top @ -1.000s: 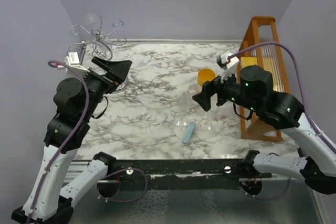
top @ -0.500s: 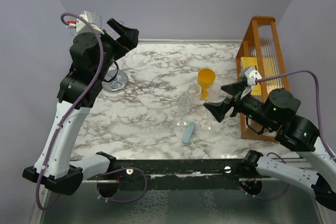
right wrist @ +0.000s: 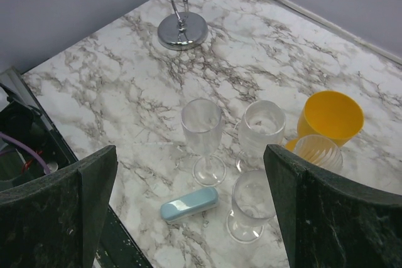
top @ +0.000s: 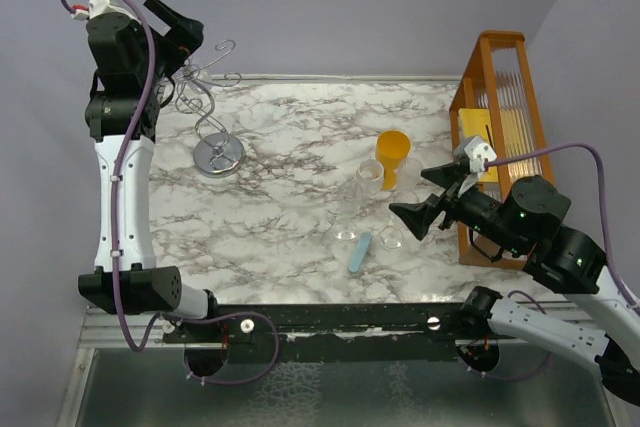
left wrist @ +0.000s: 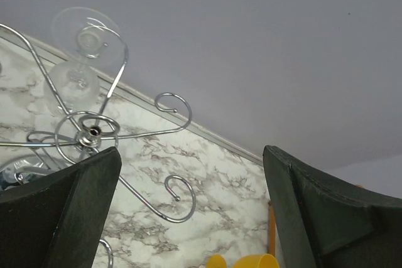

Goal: Take the wine glass off the wine glass rack

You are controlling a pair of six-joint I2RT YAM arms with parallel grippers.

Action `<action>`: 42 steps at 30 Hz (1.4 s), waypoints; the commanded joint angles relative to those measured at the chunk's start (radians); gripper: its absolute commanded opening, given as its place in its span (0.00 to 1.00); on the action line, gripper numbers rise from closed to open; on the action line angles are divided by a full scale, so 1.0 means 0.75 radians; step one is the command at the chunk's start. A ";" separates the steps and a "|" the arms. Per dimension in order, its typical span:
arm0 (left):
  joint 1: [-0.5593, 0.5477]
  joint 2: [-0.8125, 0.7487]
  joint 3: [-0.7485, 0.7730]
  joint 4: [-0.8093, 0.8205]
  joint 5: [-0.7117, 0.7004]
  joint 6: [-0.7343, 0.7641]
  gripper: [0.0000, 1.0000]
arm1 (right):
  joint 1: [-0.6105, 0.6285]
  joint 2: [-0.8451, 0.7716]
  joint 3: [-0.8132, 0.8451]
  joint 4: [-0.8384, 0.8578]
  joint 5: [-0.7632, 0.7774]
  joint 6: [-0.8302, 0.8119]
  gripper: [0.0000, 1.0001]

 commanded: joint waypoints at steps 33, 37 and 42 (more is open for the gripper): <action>0.251 0.517 0.357 -0.070 -0.095 -0.527 0.51 | 0.008 -0.039 -0.054 0.034 0.051 -0.067 1.00; 0.251 0.490 0.291 -0.072 -0.135 -0.580 0.51 | 0.008 -0.046 -0.061 0.037 0.054 -0.064 1.00; 0.250 0.500 0.282 -0.074 -0.133 -0.610 0.51 | 0.008 -0.049 -0.065 0.044 0.052 -0.063 1.00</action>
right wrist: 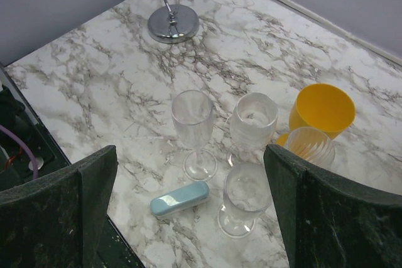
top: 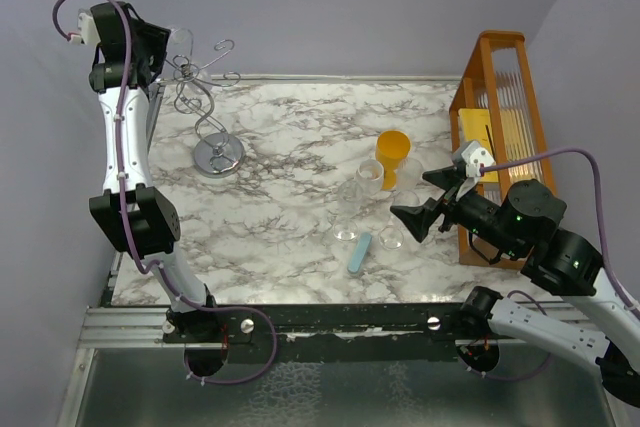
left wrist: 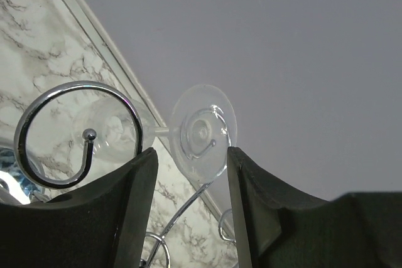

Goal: Take the wine glass off the wine glass rack

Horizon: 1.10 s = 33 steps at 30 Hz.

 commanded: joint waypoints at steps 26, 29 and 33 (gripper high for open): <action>-0.071 0.071 0.109 -0.108 -0.185 -0.138 0.43 | 0.008 -0.028 -0.007 0.028 0.043 -0.031 1.00; -0.073 0.105 0.163 -0.130 -0.186 -0.129 0.42 | 0.008 -0.030 -0.009 0.028 0.051 -0.031 1.00; -0.075 0.137 0.219 -0.163 -0.210 -0.117 0.41 | 0.008 -0.037 -0.011 0.026 0.055 -0.031 1.00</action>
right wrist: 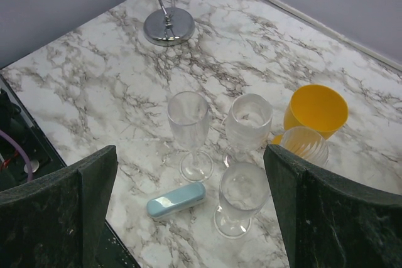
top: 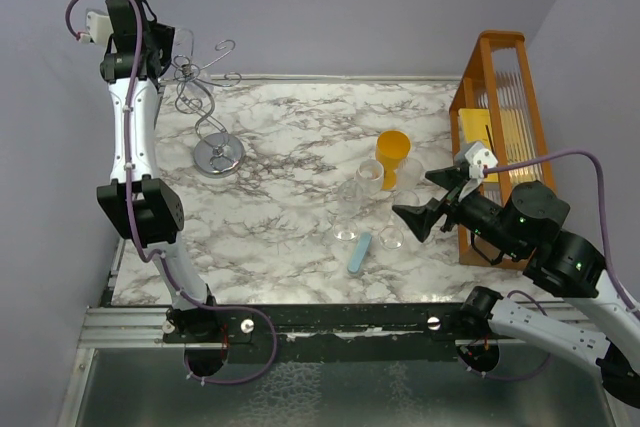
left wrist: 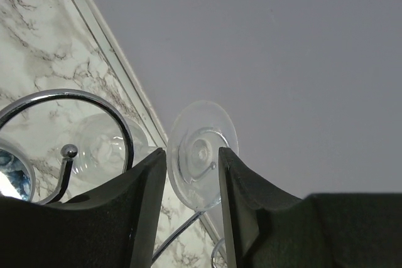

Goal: Take the wine glass off the wine glass rack

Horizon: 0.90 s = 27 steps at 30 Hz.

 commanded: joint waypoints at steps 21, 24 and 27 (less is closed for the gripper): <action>-0.015 0.029 0.083 0.008 -0.064 0.009 0.10 | 0.007 -0.028 -0.004 0.024 0.062 -0.033 1.00; -0.014 0.022 0.068 0.062 -0.044 -0.011 0.06 | 0.008 -0.028 -0.005 0.024 0.062 -0.033 1.00; -0.012 0.012 0.022 0.141 0.012 -0.051 0.03 | 0.007 -0.025 -0.005 0.021 0.064 -0.035 1.00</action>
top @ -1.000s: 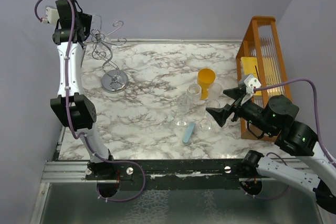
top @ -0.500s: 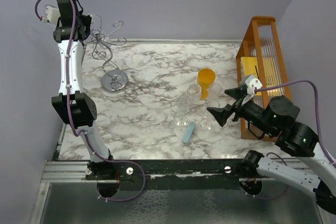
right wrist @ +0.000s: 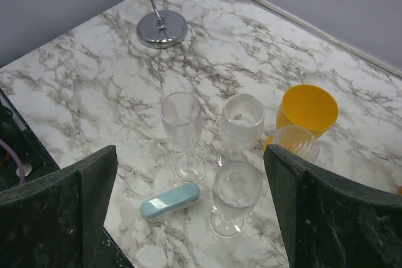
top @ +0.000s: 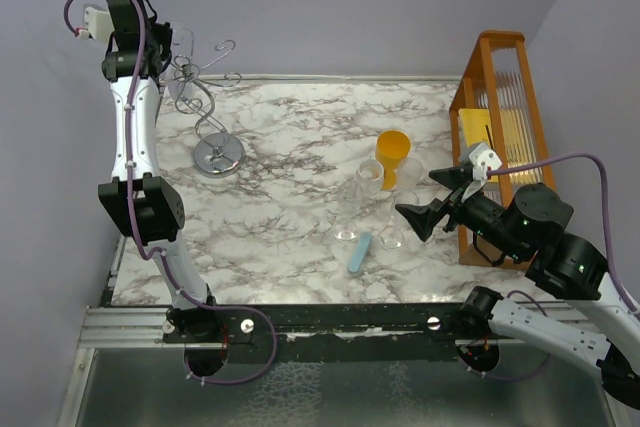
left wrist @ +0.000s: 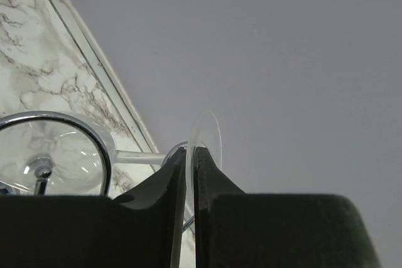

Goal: Take the wine glass off the wine glass rack

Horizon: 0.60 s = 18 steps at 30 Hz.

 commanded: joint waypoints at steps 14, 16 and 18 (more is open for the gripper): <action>-0.001 -0.024 -0.042 0.305 0.153 -0.116 0.00 | 0.007 -0.004 0.002 0.022 0.042 -0.020 0.99; -0.001 -0.025 -0.047 0.320 0.184 -0.117 0.00 | 0.008 -0.001 0.000 0.024 0.040 -0.020 1.00; -0.001 -0.031 -0.054 0.332 0.207 -0.114 0.00 | 0.008 0.002 0.002 0.024 0.037 -0.020 1.00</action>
